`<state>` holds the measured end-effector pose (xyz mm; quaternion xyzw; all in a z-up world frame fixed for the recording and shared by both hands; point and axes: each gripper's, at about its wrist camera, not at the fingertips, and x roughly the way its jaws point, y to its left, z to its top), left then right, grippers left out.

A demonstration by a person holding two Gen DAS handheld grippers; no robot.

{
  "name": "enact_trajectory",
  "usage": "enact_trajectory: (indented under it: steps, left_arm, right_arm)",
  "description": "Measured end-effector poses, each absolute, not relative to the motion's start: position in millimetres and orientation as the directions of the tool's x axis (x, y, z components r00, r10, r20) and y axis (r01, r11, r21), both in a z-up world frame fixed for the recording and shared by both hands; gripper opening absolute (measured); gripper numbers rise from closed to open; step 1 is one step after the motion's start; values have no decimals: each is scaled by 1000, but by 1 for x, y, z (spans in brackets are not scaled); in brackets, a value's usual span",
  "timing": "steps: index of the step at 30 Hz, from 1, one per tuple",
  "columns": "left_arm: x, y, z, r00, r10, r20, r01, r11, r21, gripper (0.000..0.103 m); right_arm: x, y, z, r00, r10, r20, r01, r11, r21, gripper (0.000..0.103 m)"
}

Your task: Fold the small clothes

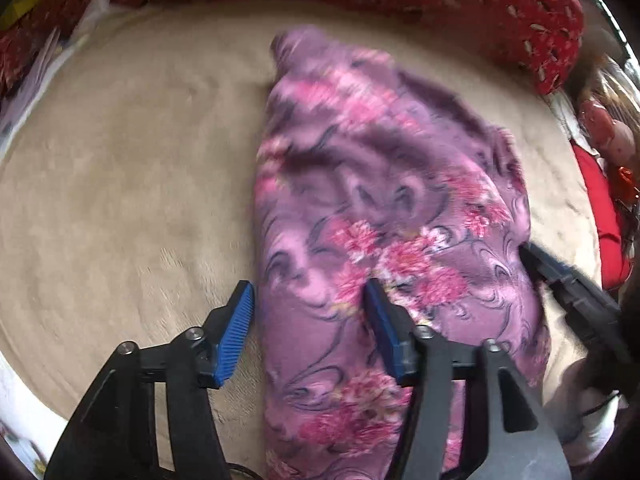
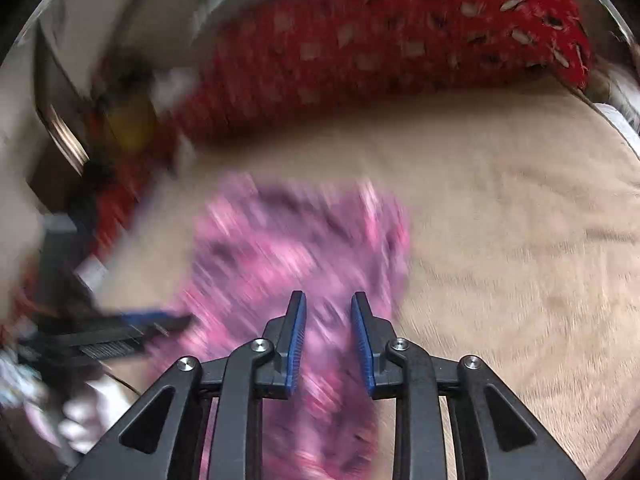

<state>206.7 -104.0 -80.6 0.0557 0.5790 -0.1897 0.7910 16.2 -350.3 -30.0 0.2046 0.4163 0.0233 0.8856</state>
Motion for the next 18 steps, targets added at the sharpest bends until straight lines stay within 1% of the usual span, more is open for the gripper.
enact_trajectory:
  steps: [1,3,5,7,9,10,11,12,13,14,15,16,18]
  left_arm:
    - [208,-101,-78,242,-243,-939,351,924,-148,61]
    - [207,-91,-69,216,-271,-938,332,924,-191,60]
    - [200,-82,-61,229,-285,-931,339,920,-199,60]
    - [188,-75,-57,238,-303,-923,346,914,-211,60]
    - [178,-75,-65,213,-300,-930,347,913,-215,60]
    - [174,-77,-73,195,-285,-938,348,915,-206,61]
    - [172,-77,-78,192,-276,-942,348,916,-198,61]
    - [170,-77,-80,194,-276,-942,346,917,-197,63]
    - [168,-74,-80,186,-285,-940,334,918,-212,63]
    - [167,-70,-78,176,-295,-939,326,918,-227,63]
    - [168,-69,-76,168,-306,-937,324,915,-241,63]
    - [165,-65,-73,170,-310,-935,328,913,-242,63]
    - [158,-59,-73,189,-283,-940,328,921,-211,63]
  right_arm:
    - [19,-348,-44,610,204,-766,133,926,353,30]
    - [12,-351,-39,633,199,-749,157,914,375,32]
    - [4,-351,-23,643,190,-742,175,907,384,32]
    - [-7,-344,-8,675,212,-707,125,911,393,35]
    - [-18,-333,1,696,243,-676,76,910,407,35]
    - [-21,-327,-1,691,247,-679,66,914,399,34]
    - [-22,-321,-7,666,226,-711,69,930,360,33]
    - [-20,-314,-19,617,165,-769,87,957,275,33]
    - [-19,-312,-28,585,131,-800,93,969,227,33]
    - [-22,-315,-34,581,125,-804,100,970,223,32]
    - [-28,-322,-31,598,132,-791,125,959,255,35]
    - [-36,-330,-26,616,143,-775,163,939,303,35]
    - [-46,-335,-22,626,154,-765,173,928,329,34]
